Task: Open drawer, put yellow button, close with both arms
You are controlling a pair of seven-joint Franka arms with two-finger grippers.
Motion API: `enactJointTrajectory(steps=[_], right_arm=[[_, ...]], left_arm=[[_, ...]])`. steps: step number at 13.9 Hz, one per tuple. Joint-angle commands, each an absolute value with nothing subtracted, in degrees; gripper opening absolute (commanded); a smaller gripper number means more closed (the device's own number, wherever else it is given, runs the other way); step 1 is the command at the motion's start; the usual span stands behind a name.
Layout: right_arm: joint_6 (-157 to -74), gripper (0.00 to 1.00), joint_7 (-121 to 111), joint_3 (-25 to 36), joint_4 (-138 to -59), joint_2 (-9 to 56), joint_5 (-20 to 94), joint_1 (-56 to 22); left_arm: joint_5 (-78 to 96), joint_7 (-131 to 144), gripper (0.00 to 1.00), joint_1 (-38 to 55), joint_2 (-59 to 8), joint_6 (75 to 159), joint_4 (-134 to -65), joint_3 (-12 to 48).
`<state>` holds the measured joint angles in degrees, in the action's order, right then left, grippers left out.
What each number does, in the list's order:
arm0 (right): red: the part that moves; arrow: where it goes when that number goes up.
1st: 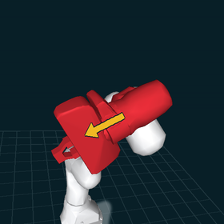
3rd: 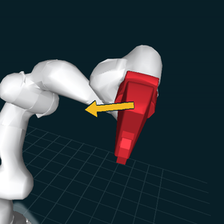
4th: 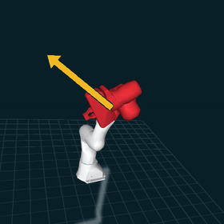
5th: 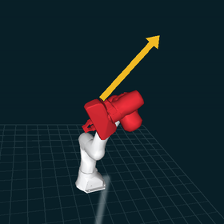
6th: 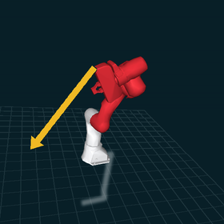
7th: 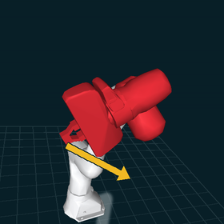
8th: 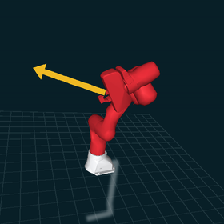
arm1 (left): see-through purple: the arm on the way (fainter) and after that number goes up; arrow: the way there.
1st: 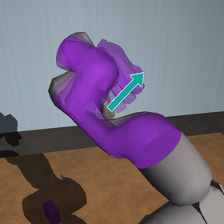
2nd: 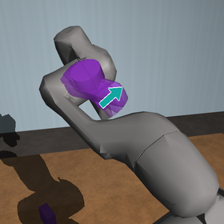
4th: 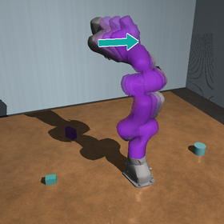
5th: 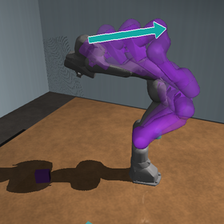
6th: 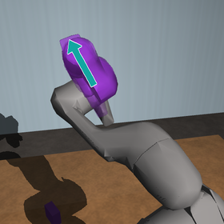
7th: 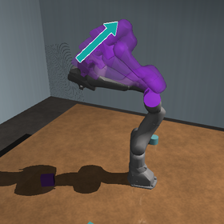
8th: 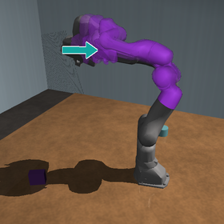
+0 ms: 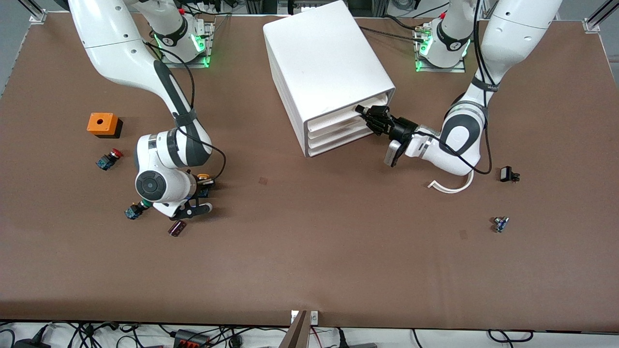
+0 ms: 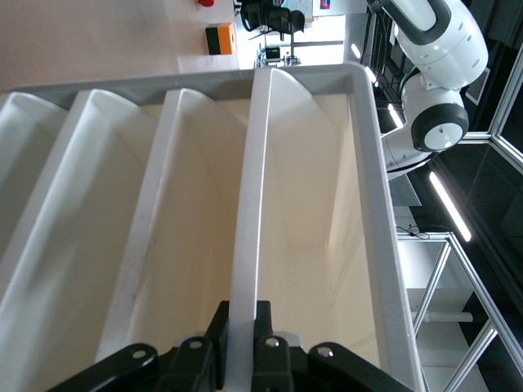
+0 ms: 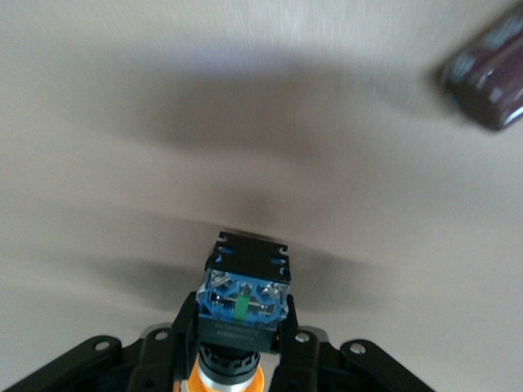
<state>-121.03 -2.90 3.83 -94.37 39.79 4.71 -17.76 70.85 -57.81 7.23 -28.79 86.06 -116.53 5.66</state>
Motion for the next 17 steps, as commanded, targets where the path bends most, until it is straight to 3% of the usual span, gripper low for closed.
enactJointTrajectory(steps=[1,6,11,12,14,15,16,17], right_arm=[[-118.5,0.05,-4.1,4.0,-89.9,37.6,5.4,-17.8],[-110.5,0.05,-3.4,3.9,-78.0,35.1,6.6,-18.7],[-109.7,0.0,-3.4,3.9,-74.8,30.8,6.7,-24.8],[-109.3,0.0,-3.3,3.9,-74.0,30.2,6.6,-26.6],[-108.5,0.0,-2.9,4.1,-71.6,30.1,6.3,-31.1],[-108.6,0.0,-1.5,4.4,-70.7,30.1,6.2,-33.5],[-108.6,0.0,0.5,4.4,-69.4,30.2,6.2,-35.1],[-108.7,0.0,3.3,4.0,-67.1,30.6,6.4,-35.9]], left_arm=[[71.5,-57.2,0.01,5.5,-33.9,86.7,-110.6,5.4],[70.7,-54.4,0.01,3.3,-39.5,87.0,-101.4,4.6],[69.7,-49.1,0.01,3.1,-39.7,87.0,-98.1,3.8],[69.2,-49.1,0.05,3.1,-39.7,87.1,-98.0,3.8],[67.5,-48.9,0.38,2.9,-39.3,87.2,-97.9,3.7],[67.3,-47.9,0.78,2.7,-39.2,87.1,-97.6,3.6],[67.3,-46.5,1.0,2.4,-38.9,87.0,-97.6,3.6],[67.2,-43.5,1.0,1.9,-38.2,86.5,-97.6,3.6]])
